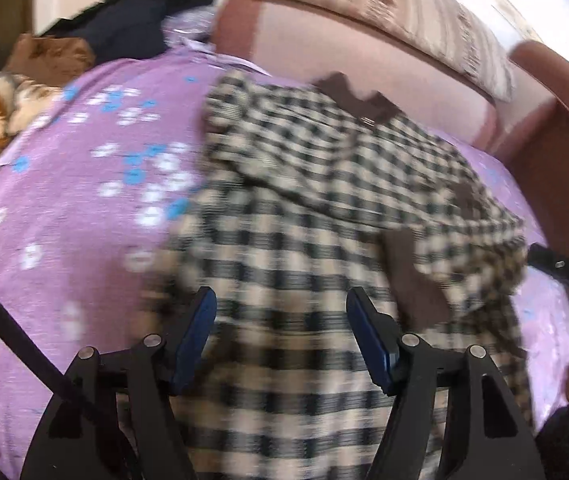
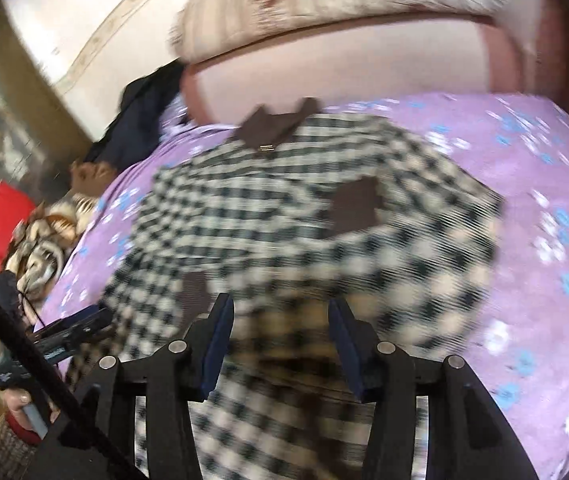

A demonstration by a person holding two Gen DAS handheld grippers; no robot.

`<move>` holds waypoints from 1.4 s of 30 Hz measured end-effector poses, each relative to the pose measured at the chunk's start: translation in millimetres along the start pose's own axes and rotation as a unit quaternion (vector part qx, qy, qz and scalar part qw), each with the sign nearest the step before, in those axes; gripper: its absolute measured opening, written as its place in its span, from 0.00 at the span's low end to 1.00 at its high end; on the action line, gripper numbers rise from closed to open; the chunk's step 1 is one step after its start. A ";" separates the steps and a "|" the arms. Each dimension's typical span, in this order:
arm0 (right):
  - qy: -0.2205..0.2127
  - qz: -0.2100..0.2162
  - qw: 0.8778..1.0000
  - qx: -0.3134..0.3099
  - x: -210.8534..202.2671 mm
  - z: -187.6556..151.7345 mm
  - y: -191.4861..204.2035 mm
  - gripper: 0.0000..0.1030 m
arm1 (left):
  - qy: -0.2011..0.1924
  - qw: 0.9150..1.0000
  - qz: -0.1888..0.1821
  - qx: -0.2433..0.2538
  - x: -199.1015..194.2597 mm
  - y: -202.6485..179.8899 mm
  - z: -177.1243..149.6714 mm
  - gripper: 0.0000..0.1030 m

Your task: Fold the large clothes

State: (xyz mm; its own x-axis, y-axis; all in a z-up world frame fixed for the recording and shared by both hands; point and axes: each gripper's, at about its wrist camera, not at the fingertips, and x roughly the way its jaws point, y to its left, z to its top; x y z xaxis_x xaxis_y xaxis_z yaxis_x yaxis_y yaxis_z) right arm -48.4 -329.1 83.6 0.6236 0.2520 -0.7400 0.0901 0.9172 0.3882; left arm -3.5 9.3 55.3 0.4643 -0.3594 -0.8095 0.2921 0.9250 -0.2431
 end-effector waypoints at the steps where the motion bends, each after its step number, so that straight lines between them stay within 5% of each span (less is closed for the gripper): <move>1: -0.001 0.001 1.000 0.016 -0.7 -2.9 -13.4 0.52 | 0.011 1.000 -0.012 0.001 6.3 -9.2 3.9 0.64; 5: -0.012 0.024 0.997 0.070 -1.2 -10.6 -49.2 0.52 | 0.047 0.998 -0.048 -0.006 42.7 -43.9 21.4 0.64; 11: -0.022 0.044 0.996 0.069 -0.2 -2.3 -52.2 0.52 | 0.076 0.996 -0.049 0.000 89.6 -78.6 37.5 0.64; 14: -0.019 0.046 0.996 0.072 5.6 -2.3 -52.2 0.52 | 0.087 0.996 -0.029 0.021 96.2 -93.8 41.8 0.25; 17: -0.020 0.043 0.996 0.077 7.9 -3.3 -55.3 0.52 | 0.090 0.995 -0.036 0.035 91.5 -95.0 48.6 0.07; 21: -0.036 0.049 0.994 0.090 3.1 -3.1 -60.5 0.52 | 0.054 0.997 -0.041 0.026 68.6 -77.1 78.0 0.07; 28: -0.055 0.036 0.996 0.058 6.3 24.0 -43.9 0.52 | -0.004 0.998 0.060 0.011 60.3 -11.4 155.0 0.07; 31: -0.053 0.031 0.997 0.037 22.7 43.0 -31.3 0.52 | -0.009 0.993 0.117 0.012 74.4 14.1 177.6 0.07; 42: 0.011 -0.048 0.999 0.006 123.5 95.1 -19.9 0.52 | 0.012 0.983 0.181 0.015 125.5 46.7 190.1 0.07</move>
State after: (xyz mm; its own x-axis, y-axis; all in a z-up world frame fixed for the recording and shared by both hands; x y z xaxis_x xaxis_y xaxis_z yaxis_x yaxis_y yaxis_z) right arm 100.6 -345.5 36.7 0.5950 0.1700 -0.7855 0.1584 0.9334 0.3219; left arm 227.4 -16.1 43.9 0.5223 -0.0036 -0.8527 0.1367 0.9874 0.0795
